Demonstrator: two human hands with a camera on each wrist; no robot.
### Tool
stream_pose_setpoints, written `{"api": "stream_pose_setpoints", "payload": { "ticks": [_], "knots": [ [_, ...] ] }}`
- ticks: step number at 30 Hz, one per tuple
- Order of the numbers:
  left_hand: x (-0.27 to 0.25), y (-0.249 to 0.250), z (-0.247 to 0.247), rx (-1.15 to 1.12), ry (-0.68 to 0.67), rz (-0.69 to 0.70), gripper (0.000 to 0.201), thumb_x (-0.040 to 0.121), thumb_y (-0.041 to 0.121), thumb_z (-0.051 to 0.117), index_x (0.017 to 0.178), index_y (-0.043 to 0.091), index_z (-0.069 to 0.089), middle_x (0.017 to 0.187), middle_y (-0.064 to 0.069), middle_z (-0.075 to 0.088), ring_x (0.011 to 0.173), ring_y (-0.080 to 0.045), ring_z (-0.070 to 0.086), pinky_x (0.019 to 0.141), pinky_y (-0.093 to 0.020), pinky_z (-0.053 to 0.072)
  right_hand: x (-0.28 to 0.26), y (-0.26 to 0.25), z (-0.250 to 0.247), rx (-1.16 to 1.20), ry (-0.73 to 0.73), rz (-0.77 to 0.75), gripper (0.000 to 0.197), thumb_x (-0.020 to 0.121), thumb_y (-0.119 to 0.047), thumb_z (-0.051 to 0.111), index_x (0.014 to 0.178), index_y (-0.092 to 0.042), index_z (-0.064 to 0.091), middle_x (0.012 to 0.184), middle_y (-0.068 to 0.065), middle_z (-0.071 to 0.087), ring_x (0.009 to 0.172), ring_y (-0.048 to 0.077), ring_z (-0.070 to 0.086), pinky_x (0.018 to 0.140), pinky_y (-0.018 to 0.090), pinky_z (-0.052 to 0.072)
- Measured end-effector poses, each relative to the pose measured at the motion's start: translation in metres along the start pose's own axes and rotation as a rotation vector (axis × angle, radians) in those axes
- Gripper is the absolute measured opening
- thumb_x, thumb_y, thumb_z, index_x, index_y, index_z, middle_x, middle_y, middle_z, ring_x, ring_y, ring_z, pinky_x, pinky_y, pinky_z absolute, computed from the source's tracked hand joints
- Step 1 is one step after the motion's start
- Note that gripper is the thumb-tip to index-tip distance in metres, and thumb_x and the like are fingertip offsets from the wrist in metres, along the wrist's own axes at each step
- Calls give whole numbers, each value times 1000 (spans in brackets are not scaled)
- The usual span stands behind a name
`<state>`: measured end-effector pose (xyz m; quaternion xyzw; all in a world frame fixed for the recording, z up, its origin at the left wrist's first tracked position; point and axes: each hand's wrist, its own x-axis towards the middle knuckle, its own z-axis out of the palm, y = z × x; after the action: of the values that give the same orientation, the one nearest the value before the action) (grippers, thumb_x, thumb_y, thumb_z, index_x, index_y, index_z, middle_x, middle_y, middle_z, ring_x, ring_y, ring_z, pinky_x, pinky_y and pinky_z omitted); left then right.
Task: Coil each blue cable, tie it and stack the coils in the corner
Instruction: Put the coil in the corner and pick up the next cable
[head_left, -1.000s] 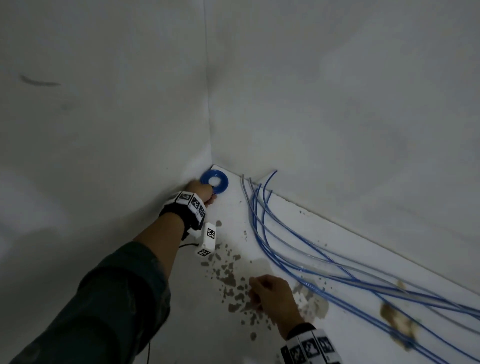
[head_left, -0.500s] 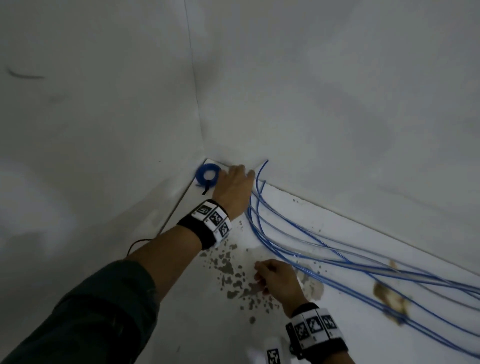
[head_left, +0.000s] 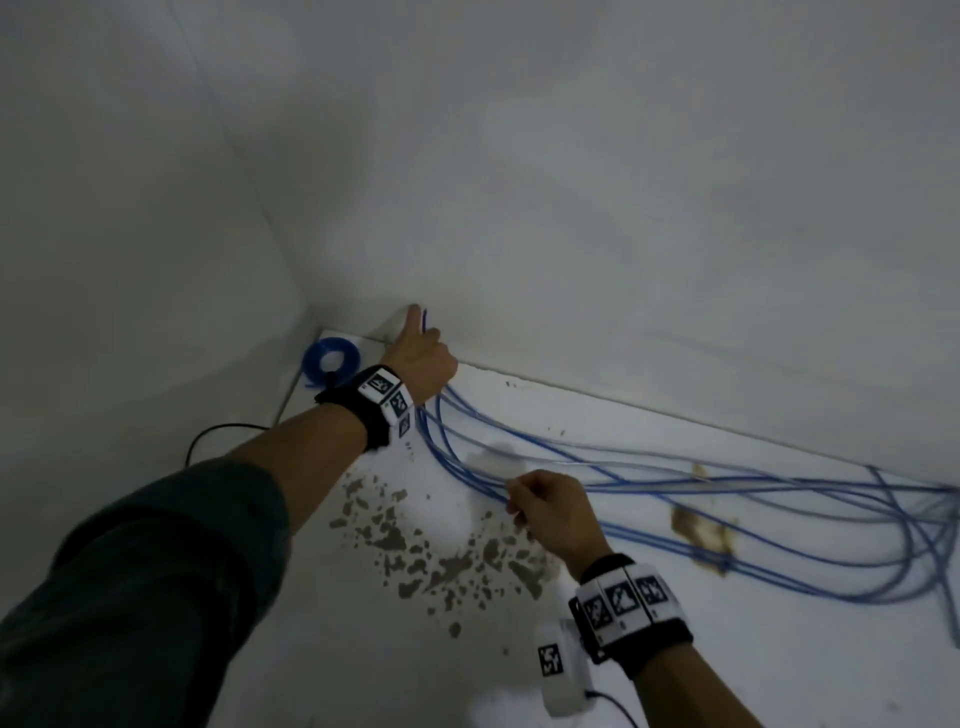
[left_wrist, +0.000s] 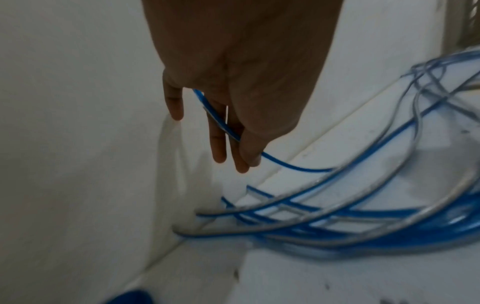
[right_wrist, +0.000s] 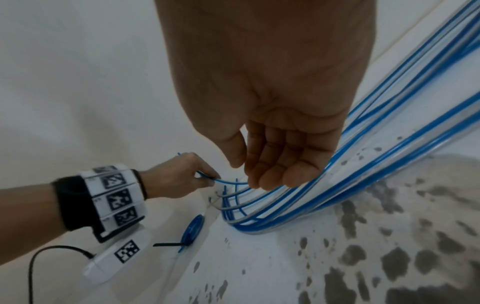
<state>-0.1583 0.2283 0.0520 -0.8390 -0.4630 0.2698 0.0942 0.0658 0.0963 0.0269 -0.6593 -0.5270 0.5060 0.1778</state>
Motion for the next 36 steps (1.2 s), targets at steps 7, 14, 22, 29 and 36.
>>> {"api": "stream_pose_setpoints", "payload": {
  "ticks": [7,14,22,29,36],
  "knots": [
    [-50,-2,-70,-9,532,141,19,63,-2,62,65,17,63,59,2,53,71,-22,54,98,-65,37,-8,-9,-17,-189,385,-425,50,95,-24,64,139,-7,46,129,11,51,111,22,54,95,31,46],
    [-103,55,-141,-345,726,10,13,88,18,63,81,23,73,77,11,69,119,-19,58,103,-82,1,-33,-41,-91,-386,485,-824,21,94,-22,57,108,-11,68,98,7,65,102,31,55,81,44,48],
    [-154,159,-196,-830,74,-140,30,104,26,35,83,24,55,86,10,61,101,-18,57,111,-70,13,-85,-27,-196,-611,470,-1023,25,95,-23,46,95,-13,69,90,4,64,94,33,59,76,45,48],
    [-172,231,-268,-1745,406,269,25,105,6,37,95,1,59,74,-11,63,59,-17,54,60,-24,46,-134,5,-223,-386,439,-942,23,97,-18,41,93,-16,63,89,8,64,88,34,59,80,44,48],
    [-143,234,-291,-2125,946,49,17,98,-8,46,109,-4,58,95,-11,71,85,-18,73,86,-31,58,-192,52,-184,111,180,-663,25,106,-26,41,113,-15,63,69,-1,50,65,11,49,65,28,43]
  ]
}}
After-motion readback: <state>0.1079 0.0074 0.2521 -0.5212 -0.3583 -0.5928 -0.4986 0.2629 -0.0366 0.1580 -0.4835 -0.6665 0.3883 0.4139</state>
